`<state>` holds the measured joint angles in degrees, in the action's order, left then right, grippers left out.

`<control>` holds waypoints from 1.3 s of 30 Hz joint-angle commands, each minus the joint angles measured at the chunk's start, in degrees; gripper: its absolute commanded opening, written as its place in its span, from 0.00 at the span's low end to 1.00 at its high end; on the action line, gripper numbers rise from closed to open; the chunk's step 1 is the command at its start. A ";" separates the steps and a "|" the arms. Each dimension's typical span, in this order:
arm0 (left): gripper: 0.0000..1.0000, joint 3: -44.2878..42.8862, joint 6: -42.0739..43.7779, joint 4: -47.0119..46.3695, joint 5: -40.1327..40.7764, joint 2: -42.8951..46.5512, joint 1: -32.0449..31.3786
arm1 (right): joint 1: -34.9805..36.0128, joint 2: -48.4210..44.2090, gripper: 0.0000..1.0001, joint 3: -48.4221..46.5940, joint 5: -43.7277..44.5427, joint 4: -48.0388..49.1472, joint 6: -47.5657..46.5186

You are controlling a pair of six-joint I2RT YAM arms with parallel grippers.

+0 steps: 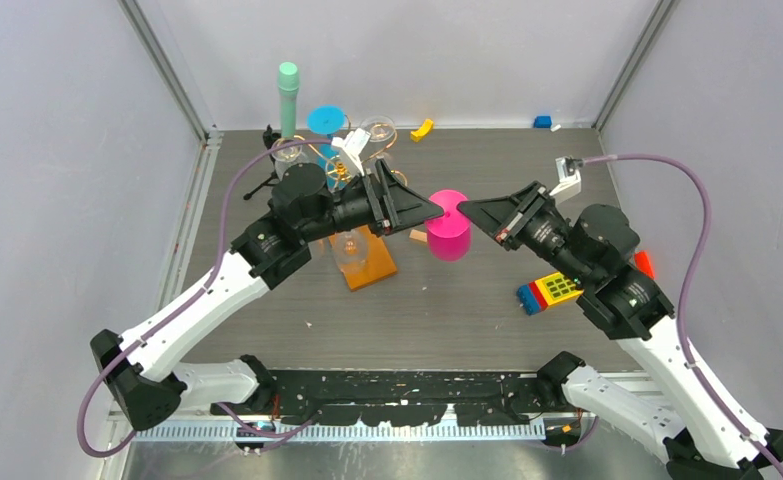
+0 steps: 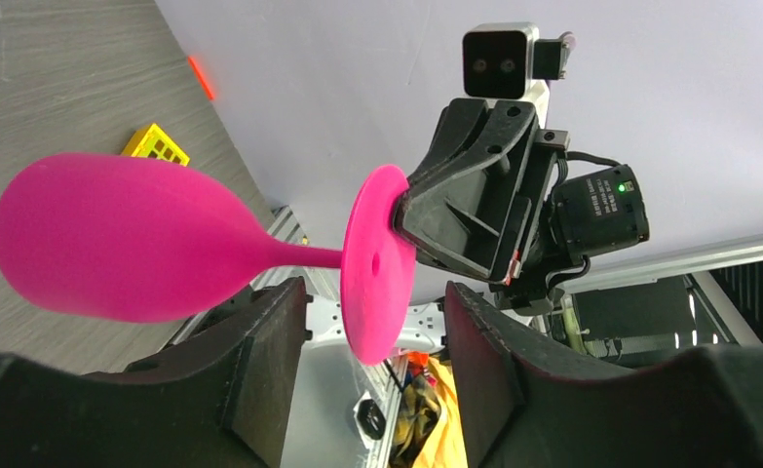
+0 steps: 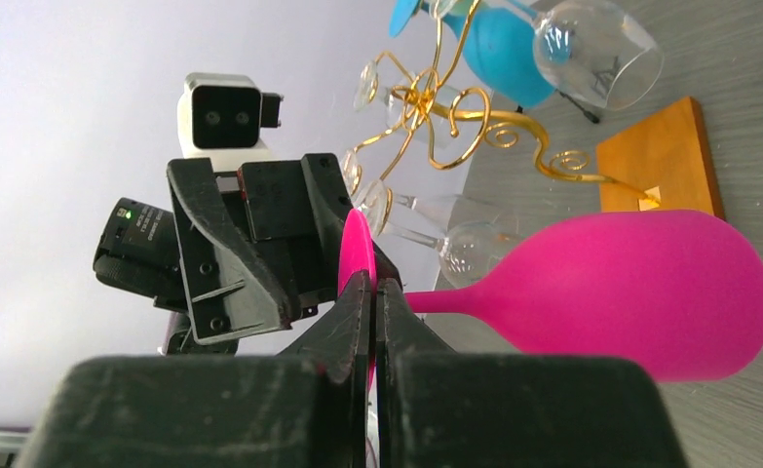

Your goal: Take the wine glass off the wine glass rack

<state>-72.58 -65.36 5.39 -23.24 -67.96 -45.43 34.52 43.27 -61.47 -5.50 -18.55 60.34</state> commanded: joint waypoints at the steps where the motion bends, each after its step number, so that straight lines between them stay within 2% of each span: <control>1: 0.53 1.70 -2.78 -7.48 0.62 0.80 -0.36 | 0.11 0.81 0.00 -0.08 -5.06 4.63 0.24; 5: 0.44 1.29 -3.01 -8.64 -0.20 0.24 -0.36 | 0.11 0.84 0.00 0.05 -6.01 3.96 -1.05; 8: 0.28 0.86 -3.56 -9.57 -2.09 -0.71 -0.37 | 0.11 0.71 0.00 0.32 -6.00 3.87 -1.33; 11: 0.18 1.39 -4.45 -11.15 -3.30 -1.22 -0.36 | 0.11 0.94 0.00 0.03 -5.59 3.72 -1.84; 14: 0.02 1.41 -4.61 -11.65 -4.21 -1.51 -0.36 | 0.11 1.47 0.00 -0.66 -5.43 3.45 -2.31; 15: 0.00 1.24 -4.60 -12.09 -4.57 -1.64 -0.35 | 0.11 1.56 0.01 -1.12 -5.37 3.24 -2.63; 17: 0.00 0.72 -4.65 -13.31 -5.41 -1.83 -0.28 | 0.11 1.70 0.16 -2.27 -3.42 1.81 -3.60; 18: 0.00 0.35 -4.48 -14.13 -6.01 -1.91 -0.23 | 0.11 1.73 0.30 -2.70 -2.96 1.39 -4.15; 19: 0.00 -0.18 -4.09 -14.85 -6.74 -2.01 -0.06 | 0.11 1.73 0.38 -3.66 -1.36 0.19 -5.20; 20: 0.00 -0.88 -3.47 -14.83 -7.55 -1.95 0.42 | 0.11 1.91 0.52 -4.67 -0.35 -0.61 -5.61; 23: 0.00 -0.93 -3.51 -15.04 -8.69 -1.36 2.76 | 0.11 2.42 0.71 -5.84 6.23 -3.34 -7.47; 31: 0.00 -0.35 -13.10 -24.52 -13.81 0.27 10.74 | 0.11 1.19 0.79 -4.56 20.40 -5.95 -5.75; 36: 0.00 -1.78 -15.84 -26.75 -12.61 1.26 10.80 | 0.11 1.99 0.85 -3.50 17.32 -4.52 -4.81; 39: 0.00 -0.14 -20.50 -30.76 -10.98 1.92 10.80 | 0.09 0.96 0.88 0.46 11.55 4.14 -3.11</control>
<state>-71.64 -79.37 -15.53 -34.52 -68.79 -34.48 34.65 44.99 -64.31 9.69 -23.94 55.13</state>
